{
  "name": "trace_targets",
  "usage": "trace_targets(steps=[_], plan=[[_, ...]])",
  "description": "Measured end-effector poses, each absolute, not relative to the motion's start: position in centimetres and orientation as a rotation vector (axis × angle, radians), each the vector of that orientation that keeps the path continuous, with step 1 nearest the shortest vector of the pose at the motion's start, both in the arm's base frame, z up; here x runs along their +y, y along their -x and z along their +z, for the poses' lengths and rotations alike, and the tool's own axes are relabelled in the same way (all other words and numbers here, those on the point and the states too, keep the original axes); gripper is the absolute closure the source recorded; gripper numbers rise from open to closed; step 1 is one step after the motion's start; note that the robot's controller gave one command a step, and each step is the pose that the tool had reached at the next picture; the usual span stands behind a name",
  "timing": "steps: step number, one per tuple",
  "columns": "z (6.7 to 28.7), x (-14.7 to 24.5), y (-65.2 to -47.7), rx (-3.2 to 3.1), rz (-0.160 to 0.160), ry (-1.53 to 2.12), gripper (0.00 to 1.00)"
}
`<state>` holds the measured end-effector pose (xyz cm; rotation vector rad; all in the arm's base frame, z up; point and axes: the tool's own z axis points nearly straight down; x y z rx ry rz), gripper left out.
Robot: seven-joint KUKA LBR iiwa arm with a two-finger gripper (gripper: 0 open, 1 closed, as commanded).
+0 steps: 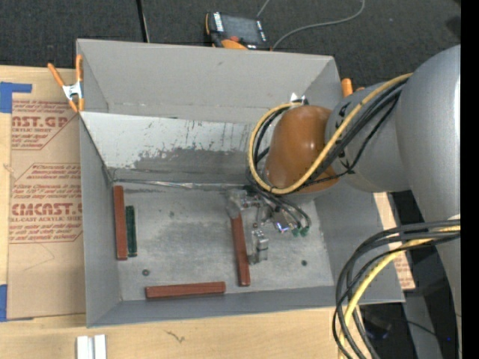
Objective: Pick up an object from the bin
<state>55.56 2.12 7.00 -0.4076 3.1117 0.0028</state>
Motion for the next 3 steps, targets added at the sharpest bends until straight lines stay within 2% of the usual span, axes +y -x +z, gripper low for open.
trace_targets(steps=[1, 2, 3], plan=[[7.04, -2.58, -57.27, 3.125, -0.001, 0.279, 0.00], [7.19, -2.45, -57.34, 3.122, -0.002, 0.285, 1.00], [7.04, -2.37, -57.23, 3.125, 0.000, 0.285, 0.00]])
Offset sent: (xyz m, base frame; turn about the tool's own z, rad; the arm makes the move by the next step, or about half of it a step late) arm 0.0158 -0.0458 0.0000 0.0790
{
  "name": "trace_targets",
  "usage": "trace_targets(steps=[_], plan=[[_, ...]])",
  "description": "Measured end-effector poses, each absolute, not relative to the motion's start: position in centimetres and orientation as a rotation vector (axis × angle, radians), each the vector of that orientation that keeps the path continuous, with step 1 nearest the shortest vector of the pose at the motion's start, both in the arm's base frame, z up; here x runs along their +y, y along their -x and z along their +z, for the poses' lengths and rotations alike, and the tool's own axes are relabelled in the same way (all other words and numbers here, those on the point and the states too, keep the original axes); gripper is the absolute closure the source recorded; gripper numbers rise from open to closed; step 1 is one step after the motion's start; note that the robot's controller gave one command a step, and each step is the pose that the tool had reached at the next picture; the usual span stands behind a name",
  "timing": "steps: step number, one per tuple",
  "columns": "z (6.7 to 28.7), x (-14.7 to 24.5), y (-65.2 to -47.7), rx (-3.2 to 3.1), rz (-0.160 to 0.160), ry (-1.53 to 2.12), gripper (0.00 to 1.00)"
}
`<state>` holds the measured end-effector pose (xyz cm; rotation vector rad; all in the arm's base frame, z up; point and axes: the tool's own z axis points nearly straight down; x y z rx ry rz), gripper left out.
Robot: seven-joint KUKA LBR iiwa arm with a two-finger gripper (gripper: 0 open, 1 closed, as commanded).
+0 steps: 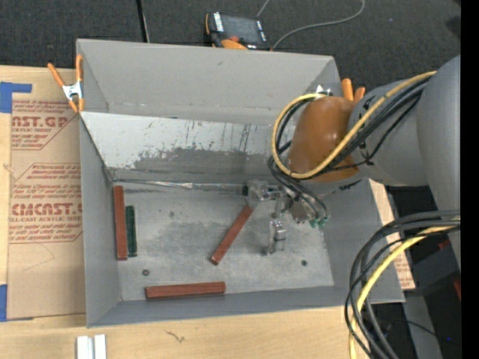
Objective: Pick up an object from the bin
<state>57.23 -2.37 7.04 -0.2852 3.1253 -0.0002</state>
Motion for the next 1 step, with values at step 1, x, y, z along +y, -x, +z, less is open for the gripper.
trace_targets(steps=[1], plan=[[7.08, 4.12, -57.34, 3.123, 0.005, 0.286, 0.00]])
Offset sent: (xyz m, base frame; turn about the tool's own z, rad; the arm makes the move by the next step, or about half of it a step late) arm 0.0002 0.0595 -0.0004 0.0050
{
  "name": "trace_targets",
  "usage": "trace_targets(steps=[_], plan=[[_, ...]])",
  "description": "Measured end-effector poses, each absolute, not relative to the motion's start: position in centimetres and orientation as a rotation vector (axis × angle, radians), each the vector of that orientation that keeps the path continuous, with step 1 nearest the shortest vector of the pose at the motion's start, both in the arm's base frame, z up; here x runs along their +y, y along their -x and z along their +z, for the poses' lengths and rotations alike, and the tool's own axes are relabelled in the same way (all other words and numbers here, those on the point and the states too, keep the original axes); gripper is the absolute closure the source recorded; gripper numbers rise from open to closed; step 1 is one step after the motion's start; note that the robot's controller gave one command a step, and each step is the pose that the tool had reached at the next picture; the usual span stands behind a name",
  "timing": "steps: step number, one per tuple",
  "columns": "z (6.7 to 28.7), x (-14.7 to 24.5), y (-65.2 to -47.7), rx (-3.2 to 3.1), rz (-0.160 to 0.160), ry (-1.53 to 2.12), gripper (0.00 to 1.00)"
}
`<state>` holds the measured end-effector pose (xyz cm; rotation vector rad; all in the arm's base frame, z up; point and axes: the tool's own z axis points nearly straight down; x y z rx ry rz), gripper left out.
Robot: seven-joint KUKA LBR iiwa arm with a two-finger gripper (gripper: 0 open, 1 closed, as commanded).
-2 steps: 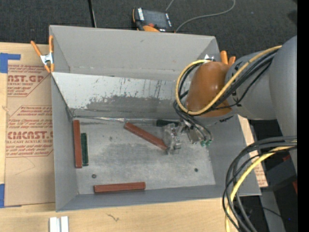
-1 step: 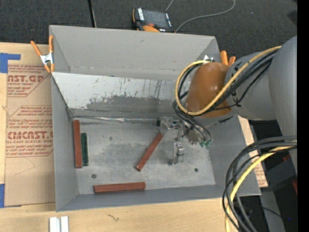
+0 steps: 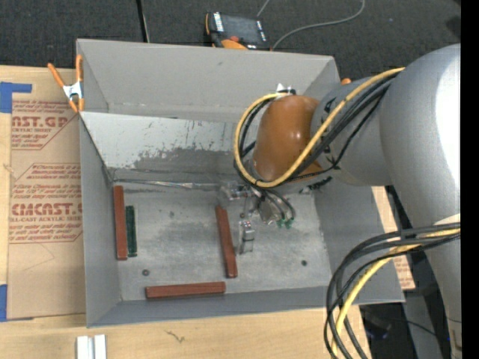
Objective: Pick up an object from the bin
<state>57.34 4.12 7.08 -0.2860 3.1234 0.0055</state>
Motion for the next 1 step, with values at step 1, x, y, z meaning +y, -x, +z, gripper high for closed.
trace_targets(steps=[1], plan=[[16.80, 4.30, -58.01, 2.991, -0.001, 0.936, 0.00]])
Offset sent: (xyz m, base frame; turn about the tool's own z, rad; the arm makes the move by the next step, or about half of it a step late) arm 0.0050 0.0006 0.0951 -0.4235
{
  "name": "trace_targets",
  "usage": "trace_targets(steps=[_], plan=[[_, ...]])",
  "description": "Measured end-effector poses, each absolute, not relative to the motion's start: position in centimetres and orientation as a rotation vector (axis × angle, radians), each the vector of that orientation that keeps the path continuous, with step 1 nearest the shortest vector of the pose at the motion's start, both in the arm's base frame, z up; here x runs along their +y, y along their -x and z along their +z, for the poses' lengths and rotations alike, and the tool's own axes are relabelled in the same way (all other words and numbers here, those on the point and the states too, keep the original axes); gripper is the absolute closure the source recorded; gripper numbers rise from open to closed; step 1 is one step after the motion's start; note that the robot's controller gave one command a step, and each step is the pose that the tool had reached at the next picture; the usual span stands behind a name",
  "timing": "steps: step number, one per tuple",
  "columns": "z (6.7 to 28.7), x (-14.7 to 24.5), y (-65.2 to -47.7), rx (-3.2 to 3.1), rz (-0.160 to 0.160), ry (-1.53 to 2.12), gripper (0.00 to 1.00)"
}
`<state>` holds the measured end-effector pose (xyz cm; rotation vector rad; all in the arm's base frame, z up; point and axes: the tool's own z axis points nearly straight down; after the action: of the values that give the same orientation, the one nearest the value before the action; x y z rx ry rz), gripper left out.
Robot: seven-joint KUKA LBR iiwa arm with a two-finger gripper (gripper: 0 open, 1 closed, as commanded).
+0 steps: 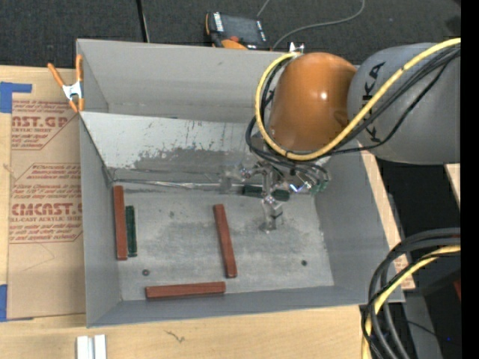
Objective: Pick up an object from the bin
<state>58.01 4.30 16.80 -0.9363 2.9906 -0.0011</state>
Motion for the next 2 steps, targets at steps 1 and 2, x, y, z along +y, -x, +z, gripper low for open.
trace_targets(steps=[1, 2], plan=[[19.1, 9.6, -56.9, 2.865, 0.003, 1.276, 0.00], [11.8, 6.3, -56.1, 2.656, 0.004, 1.684, 0.00]])
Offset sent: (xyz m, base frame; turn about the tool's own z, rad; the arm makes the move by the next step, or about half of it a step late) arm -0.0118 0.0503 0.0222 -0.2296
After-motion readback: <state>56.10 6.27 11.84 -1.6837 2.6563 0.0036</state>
